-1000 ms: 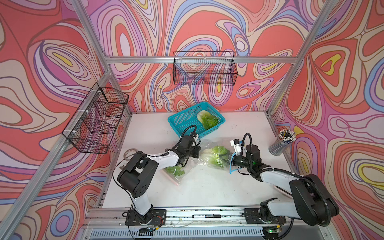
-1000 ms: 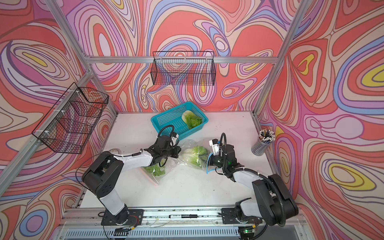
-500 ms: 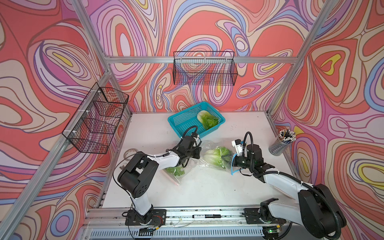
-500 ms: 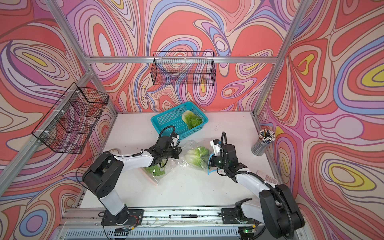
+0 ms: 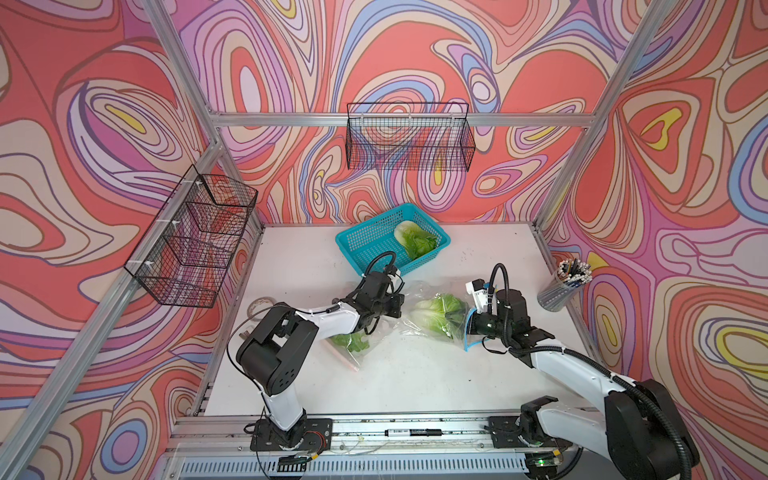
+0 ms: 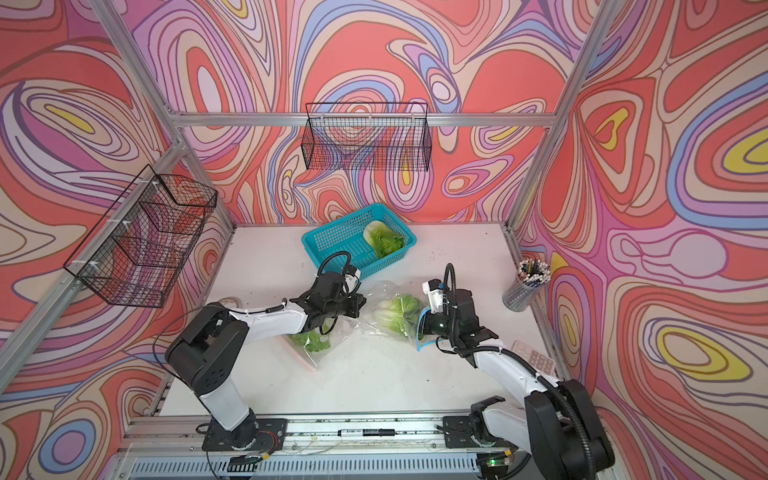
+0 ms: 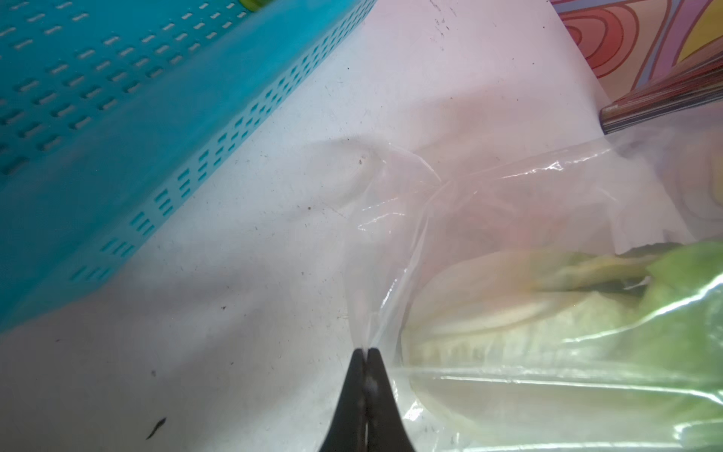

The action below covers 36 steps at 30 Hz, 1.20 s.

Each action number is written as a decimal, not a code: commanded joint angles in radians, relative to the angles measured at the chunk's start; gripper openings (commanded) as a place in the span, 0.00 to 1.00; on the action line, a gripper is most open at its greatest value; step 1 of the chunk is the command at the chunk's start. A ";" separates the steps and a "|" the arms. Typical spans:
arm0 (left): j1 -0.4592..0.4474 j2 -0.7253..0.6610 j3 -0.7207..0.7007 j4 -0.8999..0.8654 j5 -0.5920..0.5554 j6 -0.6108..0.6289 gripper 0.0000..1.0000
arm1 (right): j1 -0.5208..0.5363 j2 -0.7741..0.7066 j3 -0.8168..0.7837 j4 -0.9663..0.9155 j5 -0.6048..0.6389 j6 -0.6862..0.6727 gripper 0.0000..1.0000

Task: Open the zip-top bag and take out the chinese cabbages
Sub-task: Pick up the Chinese cabbage from the zipper food storage bag.

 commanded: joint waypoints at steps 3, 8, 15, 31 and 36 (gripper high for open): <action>0.038 0.021 -0.028 -0.015 -0.060 -0.005 0.00 | -0.023 -0.042 0.027 -0.012 0.005 -0.012 0.08; 0.039 0.024 -0.029 -0.014 -0.056 -0.002 0.00 | -0.028 -0.051 0.025 -0.003 -0.005 0.001 0.12; 0.039 0.038 -0.034 0.032 0.029 -0.012 0.00 | -0.028 -0.013 -0.007 0.082 -0.018 0.043 0.18; 0.039 0.041 -0.033 0.003 -0.008 -0.011 0.00 | -0.040 -0.082 0.019 -0.043 0.009 -0.012 0.07; 0.039 0.039 -0.023 -0.026 -0.027 -0.007 0.00 | -0.069 -0.143 0.052 -0.175 0.035 -0.074 0.05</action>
